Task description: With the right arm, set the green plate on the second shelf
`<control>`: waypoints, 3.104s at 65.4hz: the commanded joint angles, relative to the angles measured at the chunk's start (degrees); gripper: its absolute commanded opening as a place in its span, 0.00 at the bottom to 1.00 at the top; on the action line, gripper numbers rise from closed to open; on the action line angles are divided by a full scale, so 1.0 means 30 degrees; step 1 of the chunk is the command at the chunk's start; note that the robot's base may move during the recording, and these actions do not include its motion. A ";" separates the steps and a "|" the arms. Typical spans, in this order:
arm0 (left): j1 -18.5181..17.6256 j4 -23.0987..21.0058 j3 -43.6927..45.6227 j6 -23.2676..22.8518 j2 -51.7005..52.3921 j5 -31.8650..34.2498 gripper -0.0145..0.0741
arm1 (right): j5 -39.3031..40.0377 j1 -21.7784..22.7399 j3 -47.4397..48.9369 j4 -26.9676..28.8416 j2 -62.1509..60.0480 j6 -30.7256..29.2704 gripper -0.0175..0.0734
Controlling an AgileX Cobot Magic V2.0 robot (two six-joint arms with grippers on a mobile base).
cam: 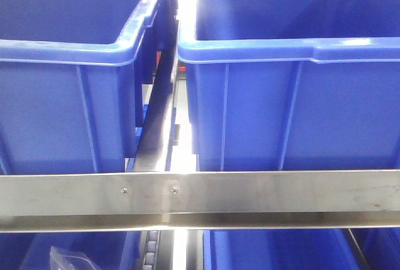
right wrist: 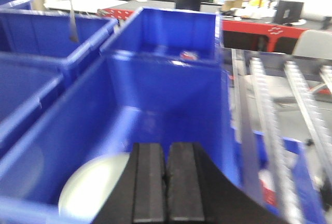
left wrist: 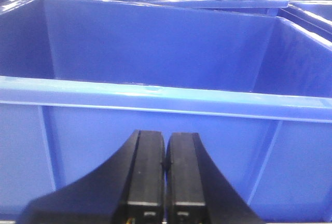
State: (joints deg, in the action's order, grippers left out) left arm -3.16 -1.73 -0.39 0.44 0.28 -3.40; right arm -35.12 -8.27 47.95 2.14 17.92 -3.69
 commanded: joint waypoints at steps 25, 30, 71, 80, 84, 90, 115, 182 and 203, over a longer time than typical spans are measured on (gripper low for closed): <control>-0.0003 -0.0175 -0.0800 -0.0148 0.0279 0.1668 0.31 | -0.2399 0.0063 -0.1244 -0.0713 -0.2817 -0.0176 0.25; -0.0003 -0.0175 -0.0800 -0.0148 0.0279 0.1668 0.31 | -0.0705 0.0063 -0.2867 -0.0891 -0.2817 -0.0176 0.25; -0.0003 -0.0175 -0.0800 -0.0148 0.0279 0.1668 0.31 | 1.2331 0.3131 -1.5791 0.0106 -0.6411 -0.0159 0.25; -0.0003 -0.0175 -0.0800 -0.0148 0.0279 0.1668 0.31 | 1.1129 0.3113 -1.5840 0.0116 -0.6411 -0.0159 0.25; -0.0003 -0.0175 -0.0800 -0.0148 0.0279 0.1668 0.31 | 1.0384 0.3113 -1.5927 0.0116 -0.6411 -0.0159 0.25; -0.0003 -0.0175 -0.0800 -0.0148 0.0279 0.1668 0.31 | 0.9992 0.3113 -1.6159 0.0250 -0.6434 -0.0159 0.25; -0.0003 -0.0175 -0.0800 -0.0148 0.0279 0.1668 0.31 | 1.0524 0.3113 -1.6159 0.0325 -0.6434 -0.0159 0.25; -0.0003 -0.0175 -0.0800 -0.0148 0.0279 0.1668 0.31 | 1.3306 0.3113 -1.6177 0.1198 -0.6434 -0.0159 0.25; -0.0003 -0.0175 -0.0800 -0.0148 0.0279 0.1668 0.31 | 1.3245 0.3113 -1.6177 0.1198 -0.6434 -0.0159 0.25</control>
State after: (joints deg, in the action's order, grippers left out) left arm -3.16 -1.73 -0.39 0.44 0.28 -3.40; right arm -0.83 0.73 -1.53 6.29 -0.58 -3.78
